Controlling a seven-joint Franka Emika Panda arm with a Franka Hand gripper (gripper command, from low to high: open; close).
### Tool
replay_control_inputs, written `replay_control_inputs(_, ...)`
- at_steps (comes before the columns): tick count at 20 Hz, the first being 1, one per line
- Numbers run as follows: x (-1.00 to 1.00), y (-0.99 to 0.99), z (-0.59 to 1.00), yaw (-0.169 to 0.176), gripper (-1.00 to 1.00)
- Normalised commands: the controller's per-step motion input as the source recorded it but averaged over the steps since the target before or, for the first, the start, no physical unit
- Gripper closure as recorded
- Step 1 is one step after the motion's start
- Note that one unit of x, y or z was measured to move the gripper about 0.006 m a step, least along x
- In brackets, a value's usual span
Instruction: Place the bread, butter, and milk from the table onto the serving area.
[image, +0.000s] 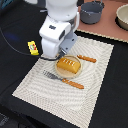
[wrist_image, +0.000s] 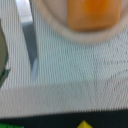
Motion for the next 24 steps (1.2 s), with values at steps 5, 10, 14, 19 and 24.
replay_control_inputs(5,-1.0,0.09,-0.03,0.0,-1.0)
replay_control_inputs(10,-1.0,0.08,-0.17,0.0,-1.0)
replay_control_inputs(14,-1.0,0.11,-0.23,0.0,-1.0)
replay_control_inputs(19,-0.89,0.1,-0.26,-0.011,-1.0)
replay_control_inputs(24,-0.72,0.07,-0.33,-0.066,-1.0)
